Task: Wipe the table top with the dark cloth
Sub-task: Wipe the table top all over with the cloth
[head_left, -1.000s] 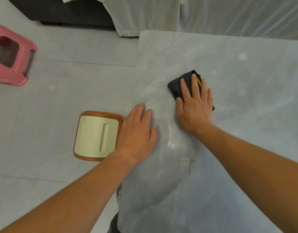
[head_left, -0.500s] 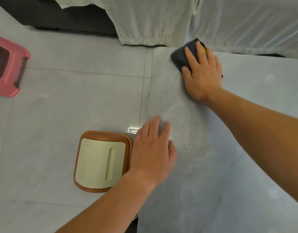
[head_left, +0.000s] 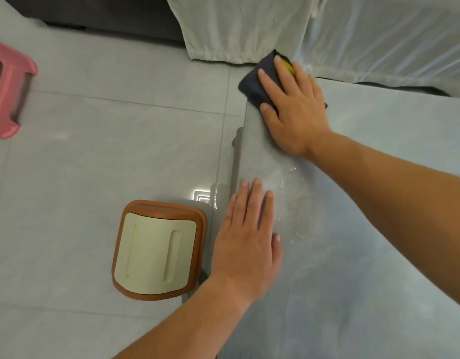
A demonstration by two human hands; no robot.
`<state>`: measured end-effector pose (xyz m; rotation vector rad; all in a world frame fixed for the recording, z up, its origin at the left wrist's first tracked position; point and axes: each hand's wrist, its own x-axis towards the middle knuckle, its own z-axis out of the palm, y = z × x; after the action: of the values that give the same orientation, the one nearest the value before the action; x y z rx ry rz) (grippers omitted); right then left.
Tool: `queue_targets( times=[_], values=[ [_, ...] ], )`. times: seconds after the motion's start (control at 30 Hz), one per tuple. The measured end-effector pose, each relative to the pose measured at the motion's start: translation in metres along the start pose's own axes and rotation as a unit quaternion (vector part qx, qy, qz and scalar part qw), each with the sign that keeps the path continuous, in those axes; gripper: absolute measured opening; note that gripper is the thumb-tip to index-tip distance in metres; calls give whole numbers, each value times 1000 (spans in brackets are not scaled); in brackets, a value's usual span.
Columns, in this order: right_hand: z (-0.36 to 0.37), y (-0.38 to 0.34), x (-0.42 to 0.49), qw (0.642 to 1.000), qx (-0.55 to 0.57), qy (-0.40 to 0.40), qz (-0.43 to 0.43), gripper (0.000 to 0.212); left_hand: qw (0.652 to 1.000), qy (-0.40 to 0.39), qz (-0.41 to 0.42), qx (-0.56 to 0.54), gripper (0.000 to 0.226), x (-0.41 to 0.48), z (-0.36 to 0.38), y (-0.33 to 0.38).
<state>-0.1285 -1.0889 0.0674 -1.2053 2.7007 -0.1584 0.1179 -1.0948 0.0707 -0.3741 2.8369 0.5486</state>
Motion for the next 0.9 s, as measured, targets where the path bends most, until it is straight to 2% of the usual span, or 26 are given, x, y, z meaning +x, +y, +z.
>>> queue_targets(
  times=[0.13, 0.2, 0.27, 0.4, 0.47, 0.63, 0.7, 0.8, 0.83, 0.9],
  values=[
    [5, 7, -54, 986, -28, -38, -157, 59, 1000, -3, 0, -5, 71, 1, -3, 0],
    [3, 25, -56, 979, -35, -62, -192, 58, 1000, -4, -1, -7, 71, 0, -4, -1],
    [2, 41, -41, 986, -33, -43, -158, 59, 1000, -3, 2, -9, 70, -1, -3, -2],
    [-2, 49, -32, 1000, 9, -11, -11, 61, 1000, 5, 8, -6, 70, 0, -2, -4],
    [4, 36, -59, 1000, -1, 8, -18, 60, 1000, 9, 7, -5, 70, 0, -3, -3],
    [9, 49, -112, 982, -24, -40, -182, 55, 1000, 13, -5, -5, 66, -22, -1, 1],
    [5, 59, -101, 989, -12, -30, -145, 55, 1000, 6, -9, 1, 67, -34, 3, 2],
    [5, 37, -95, 999, 34, -9, 0, 57, 1000, 0, -23, 9, 69, -45, 8, 4],
    [8, 25, -103, 999, 36, -1, 17, 58, 1000, -1, -26, 8, 70, -47, 9, 5],
    [15, 8, -135, 999, 21, 2, -35, 57, 1000, -5, -23, 6, 69, -52, 10, 9]
  ],
)
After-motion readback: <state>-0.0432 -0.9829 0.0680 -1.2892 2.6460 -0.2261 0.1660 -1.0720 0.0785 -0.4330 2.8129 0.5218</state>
